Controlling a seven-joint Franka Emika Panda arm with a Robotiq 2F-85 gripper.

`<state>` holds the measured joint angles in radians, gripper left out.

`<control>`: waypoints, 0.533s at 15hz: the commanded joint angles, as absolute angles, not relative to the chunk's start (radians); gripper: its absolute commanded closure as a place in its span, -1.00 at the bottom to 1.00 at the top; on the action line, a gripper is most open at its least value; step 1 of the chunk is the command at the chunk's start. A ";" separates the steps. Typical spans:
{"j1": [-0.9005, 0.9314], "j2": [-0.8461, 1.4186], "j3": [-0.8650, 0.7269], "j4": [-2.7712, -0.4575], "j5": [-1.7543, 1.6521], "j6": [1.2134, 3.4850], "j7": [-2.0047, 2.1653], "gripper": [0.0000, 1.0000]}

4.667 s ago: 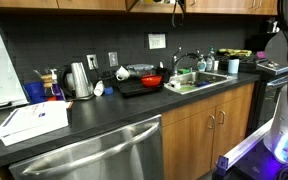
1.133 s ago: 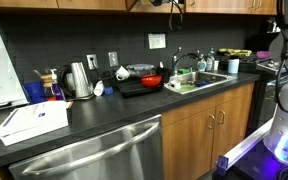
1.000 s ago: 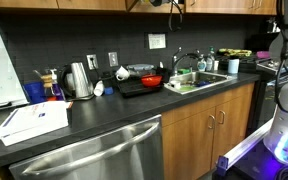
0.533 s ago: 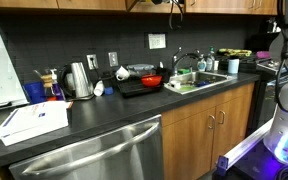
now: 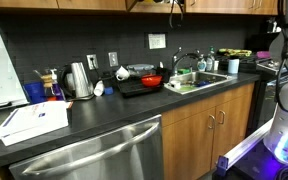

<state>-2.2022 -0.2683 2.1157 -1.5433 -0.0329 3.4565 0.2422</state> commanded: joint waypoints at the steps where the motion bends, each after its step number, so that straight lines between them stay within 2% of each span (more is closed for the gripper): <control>1: -2.171 -0.227 2.096 -1.555 -0.044 3.456 0.220 0.76; 8: -2.052 -0.163 1.997 -1.610 -0.031 3.441 0.197 0.76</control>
<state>-2.1171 -0.2165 2.0483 -1.5794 -0.0329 3.4522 0.2396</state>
